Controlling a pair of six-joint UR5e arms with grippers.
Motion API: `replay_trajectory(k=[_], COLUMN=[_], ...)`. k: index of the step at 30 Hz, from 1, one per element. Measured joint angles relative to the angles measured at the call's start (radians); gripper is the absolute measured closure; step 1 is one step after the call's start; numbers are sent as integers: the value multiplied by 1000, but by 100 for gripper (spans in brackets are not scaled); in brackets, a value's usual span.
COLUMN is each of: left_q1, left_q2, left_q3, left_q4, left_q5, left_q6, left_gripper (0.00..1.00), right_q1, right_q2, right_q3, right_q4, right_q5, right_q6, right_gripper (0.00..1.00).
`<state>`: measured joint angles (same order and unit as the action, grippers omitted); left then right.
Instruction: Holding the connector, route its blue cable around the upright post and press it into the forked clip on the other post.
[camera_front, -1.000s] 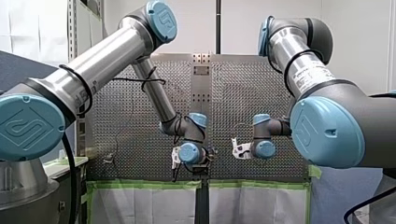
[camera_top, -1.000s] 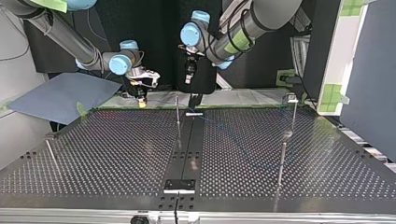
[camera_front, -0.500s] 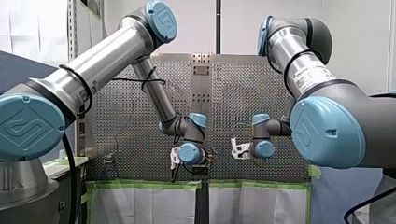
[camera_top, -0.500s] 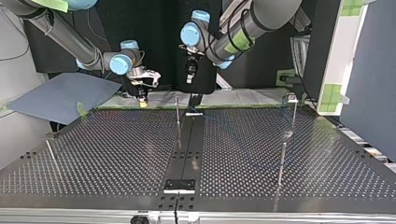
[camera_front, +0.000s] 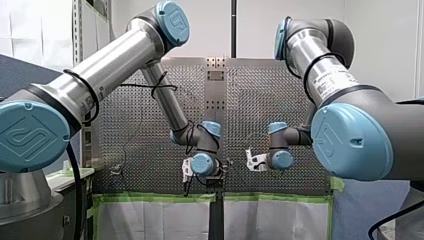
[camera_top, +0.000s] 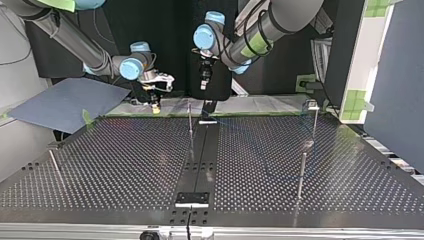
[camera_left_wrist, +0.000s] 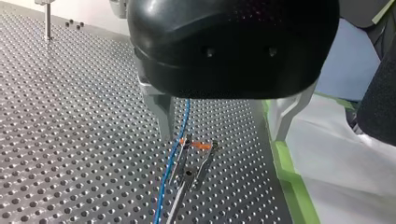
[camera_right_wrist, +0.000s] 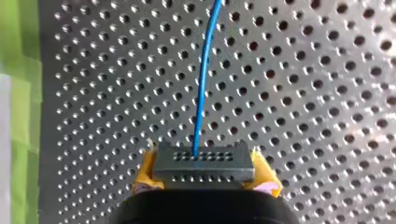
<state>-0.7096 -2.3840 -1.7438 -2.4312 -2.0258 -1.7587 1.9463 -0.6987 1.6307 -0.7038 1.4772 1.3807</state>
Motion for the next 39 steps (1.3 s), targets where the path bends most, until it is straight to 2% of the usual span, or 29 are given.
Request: replay_trajectory(k=[4, 10, 19, 25, 30, 34, 39], left_q1=[1, 3, 5, 5, 5, 6, 6], left_q2=[0, 0, 0, 0, 0, 0, 0], left_q3=[0, 0, 0, 0, 0, 0, 0], left_q4=[1, 1, 1, 2, 2, 3, 4], left_q5=[-10, -13, -14, -14, -14, -20, -30], left_q6=[-1, -1, -1, -1, -1, -1, -1], left_gripper=[2, 2, 2, 2, 2, 2, 2], right_q1=[12, 24, 34, 37, 44, 55, 63], right_q2=[-1, -6, -38, -56, -60, -60, -60], right_q3=[6, 32, 84, 87, 87, 99, 131], right_q4=[14, 3, -41, -44, -37, -39, -72], right_q5=[1, 2, 9, 10, 11, 26, 39], right_q6=[-22, -28, -23, -12, -11, -11, -3], right_gripper=[98, 98, 98, 98, 98, 98, 98])
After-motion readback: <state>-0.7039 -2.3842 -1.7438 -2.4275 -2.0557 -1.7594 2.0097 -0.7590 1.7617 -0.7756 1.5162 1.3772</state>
